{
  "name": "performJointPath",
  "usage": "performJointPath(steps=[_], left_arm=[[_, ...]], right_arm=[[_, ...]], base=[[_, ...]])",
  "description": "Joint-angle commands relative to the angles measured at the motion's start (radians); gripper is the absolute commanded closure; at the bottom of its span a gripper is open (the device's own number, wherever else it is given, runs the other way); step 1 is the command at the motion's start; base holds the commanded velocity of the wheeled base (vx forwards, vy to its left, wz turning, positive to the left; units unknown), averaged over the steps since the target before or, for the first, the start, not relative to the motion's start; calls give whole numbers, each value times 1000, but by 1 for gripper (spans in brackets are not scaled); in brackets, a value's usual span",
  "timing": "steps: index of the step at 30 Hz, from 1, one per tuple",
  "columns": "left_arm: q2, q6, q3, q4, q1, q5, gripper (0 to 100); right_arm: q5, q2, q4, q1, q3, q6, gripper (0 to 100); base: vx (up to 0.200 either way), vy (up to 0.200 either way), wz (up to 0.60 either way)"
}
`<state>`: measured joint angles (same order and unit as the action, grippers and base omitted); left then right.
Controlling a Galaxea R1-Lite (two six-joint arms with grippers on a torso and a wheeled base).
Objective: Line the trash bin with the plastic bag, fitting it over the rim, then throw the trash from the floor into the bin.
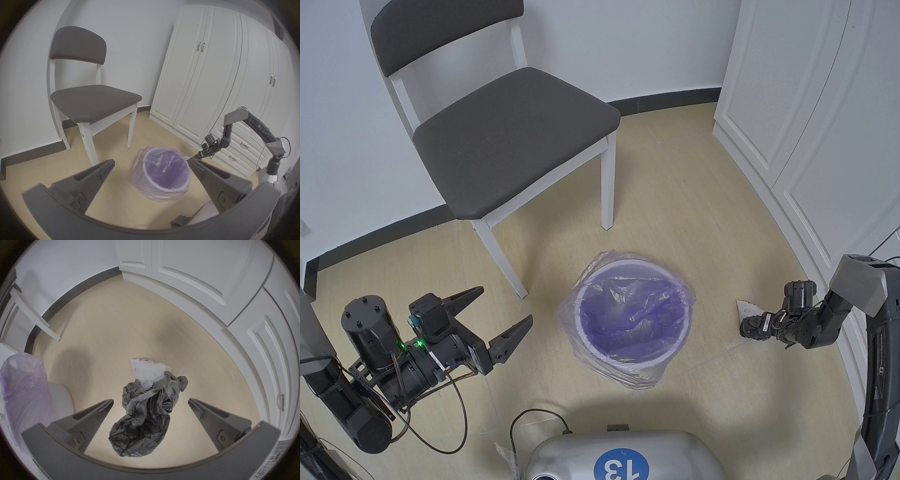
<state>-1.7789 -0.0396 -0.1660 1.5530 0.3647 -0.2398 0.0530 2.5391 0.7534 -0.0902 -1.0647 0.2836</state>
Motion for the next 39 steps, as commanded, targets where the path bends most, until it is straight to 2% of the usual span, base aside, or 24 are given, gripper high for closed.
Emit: performJointPath(steps=[1, 10, 11, 29, 32, 35, 39], left_arm=[[3, 0, 2, 18, 2, 0, 0], [6, 0, 2, 18, 5, 0, 0], [6, 0, 3, 18, 7, 0, 0], [7, -2, 9, 18, 20, 0, 0], [9, -2, 9, 18, 20, 0, 0], [9, -2, 9, 18, 20, 0, 0], [6, -2, 9, 18, 23, 0, 0]], right_arm=[[-1, 6, 0, 0, -1, 0, 0], [-1, 6, -11, 0, -5, 3, 0], [-1, 6, -11, 0, -5, 3, 100], [-5, 1, -25, 0, 0, 5, 100], [-41, 3, -16, 0, 11, 5, 100], [-55, 3, 4, 0, 19, 5, 100], [-94, 10, 150, -2, 71, -4, 100]], base=[[0, 0, 0], [0, 0, 0], [0, 0, 0], [0, 0, 0], [0, 0, 0], [0, 0, 0], [0, 0, 0]])
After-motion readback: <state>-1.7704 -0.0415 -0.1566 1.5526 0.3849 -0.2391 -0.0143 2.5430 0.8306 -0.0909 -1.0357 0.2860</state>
